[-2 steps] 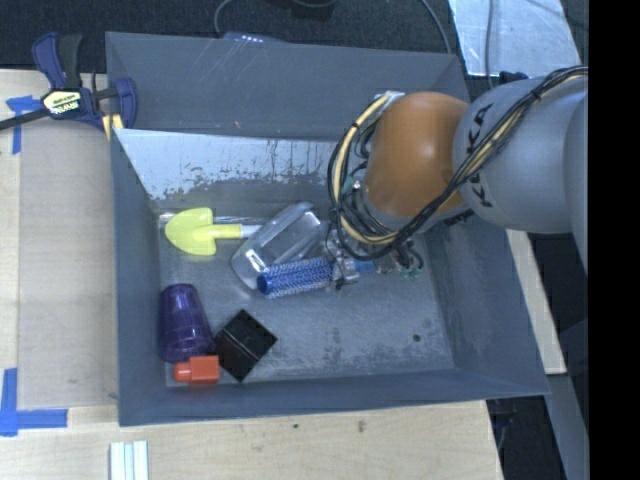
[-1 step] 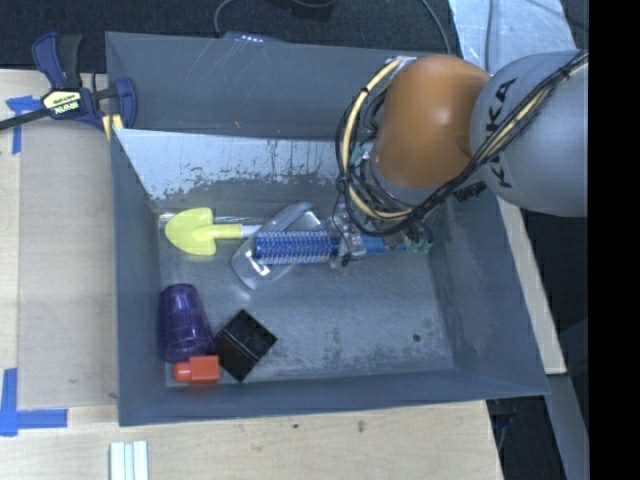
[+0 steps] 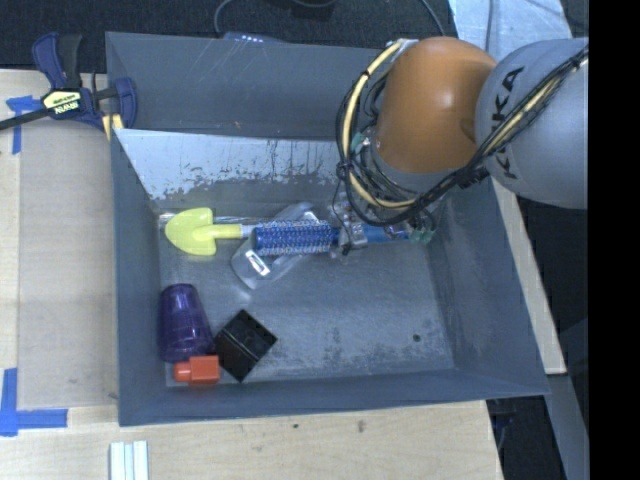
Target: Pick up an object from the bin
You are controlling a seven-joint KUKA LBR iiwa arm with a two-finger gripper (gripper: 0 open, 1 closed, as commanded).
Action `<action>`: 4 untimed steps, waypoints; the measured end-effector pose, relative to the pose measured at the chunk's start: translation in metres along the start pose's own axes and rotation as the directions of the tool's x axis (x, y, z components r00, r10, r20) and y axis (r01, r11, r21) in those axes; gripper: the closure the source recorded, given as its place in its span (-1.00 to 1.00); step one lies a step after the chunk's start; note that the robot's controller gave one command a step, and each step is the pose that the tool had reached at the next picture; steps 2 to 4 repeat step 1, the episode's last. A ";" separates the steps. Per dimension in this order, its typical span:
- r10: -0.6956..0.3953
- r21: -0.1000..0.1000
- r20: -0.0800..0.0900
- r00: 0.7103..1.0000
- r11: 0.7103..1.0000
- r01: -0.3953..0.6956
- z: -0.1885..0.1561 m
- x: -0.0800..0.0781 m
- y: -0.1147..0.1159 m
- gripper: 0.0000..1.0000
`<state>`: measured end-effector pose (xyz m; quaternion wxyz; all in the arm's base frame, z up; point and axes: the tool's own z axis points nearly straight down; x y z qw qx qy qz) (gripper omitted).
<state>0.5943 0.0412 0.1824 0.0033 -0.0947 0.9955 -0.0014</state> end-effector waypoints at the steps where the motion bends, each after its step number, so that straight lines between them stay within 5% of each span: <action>1: 0.076 0.000 0.004 0.997 0.997 -0.076 0.048 -0.011 0.010 1.00; 4: 0.076 0.000 0.004 0.997 0.997 -0.076 0.048 -0.011 0.010 1.00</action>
Offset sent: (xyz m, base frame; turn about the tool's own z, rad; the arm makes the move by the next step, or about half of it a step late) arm 0.0096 0.0414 0.1271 0.0590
